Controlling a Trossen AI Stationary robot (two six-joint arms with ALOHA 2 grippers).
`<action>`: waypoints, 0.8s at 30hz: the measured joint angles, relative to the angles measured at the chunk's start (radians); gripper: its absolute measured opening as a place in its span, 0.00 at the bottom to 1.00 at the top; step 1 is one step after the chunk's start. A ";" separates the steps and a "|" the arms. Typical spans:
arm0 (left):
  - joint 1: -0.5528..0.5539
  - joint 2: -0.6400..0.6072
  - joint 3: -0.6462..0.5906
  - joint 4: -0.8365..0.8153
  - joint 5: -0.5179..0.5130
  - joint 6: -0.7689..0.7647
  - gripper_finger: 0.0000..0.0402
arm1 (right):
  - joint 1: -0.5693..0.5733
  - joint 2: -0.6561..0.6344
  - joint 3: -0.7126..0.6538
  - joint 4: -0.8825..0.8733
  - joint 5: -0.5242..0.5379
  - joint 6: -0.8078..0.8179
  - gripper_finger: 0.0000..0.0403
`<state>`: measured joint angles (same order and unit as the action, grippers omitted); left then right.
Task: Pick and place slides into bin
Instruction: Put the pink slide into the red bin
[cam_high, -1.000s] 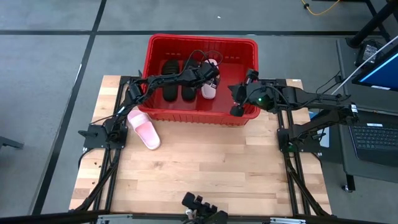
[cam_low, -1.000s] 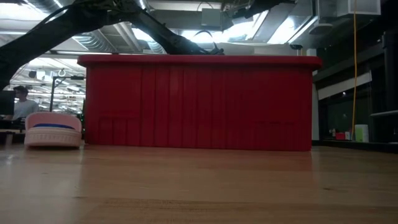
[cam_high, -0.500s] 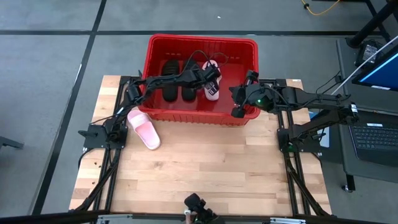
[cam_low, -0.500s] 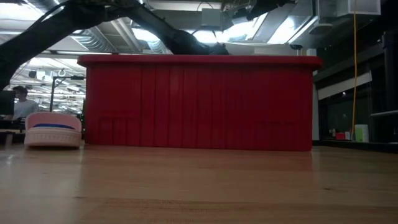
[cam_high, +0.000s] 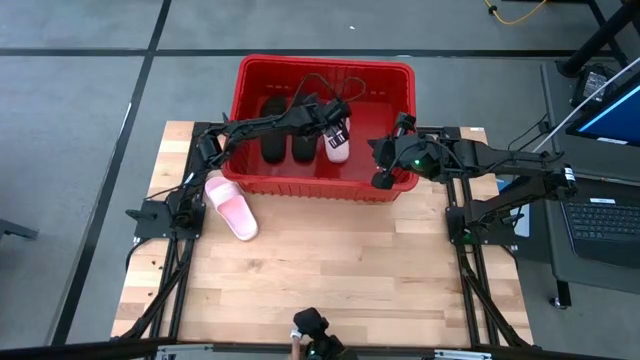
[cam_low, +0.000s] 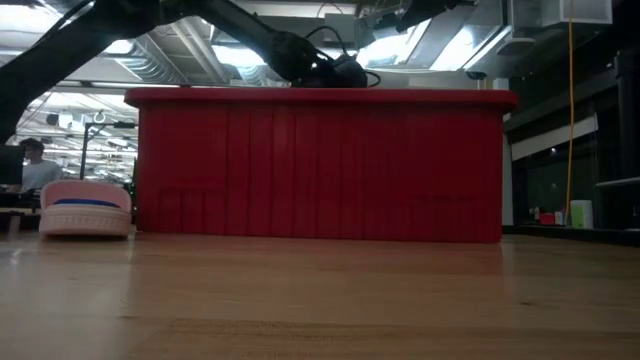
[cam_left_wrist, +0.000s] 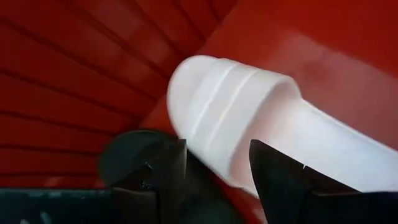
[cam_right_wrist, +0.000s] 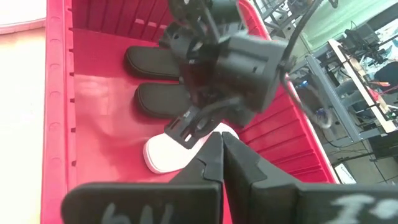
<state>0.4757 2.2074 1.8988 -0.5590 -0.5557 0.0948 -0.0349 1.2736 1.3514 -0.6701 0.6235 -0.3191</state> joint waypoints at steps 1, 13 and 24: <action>0.000 -0.009 0.000 -0.001 -0.003 0.009 0.42 | 0.000 0.000 0.000 0.000 0.000 0.000 0.01; -0.051 -0.181 0.000 0.009 -0.002 0.103 0.43 | 0.000 0.000 0.000 0.025 0.000 -0.028 0.01; -0.205 -0.434 0.000 -0.086 -0.006 0.129 0.43 | 0.001 -0.023 0.000 0.049 -0.171 -0.019 0.01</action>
<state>0.2710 1.7736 1.8992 -0.6448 -0.5612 0.2233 -0.0344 1.2507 1.3514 -0.6210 0.4521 -0.3382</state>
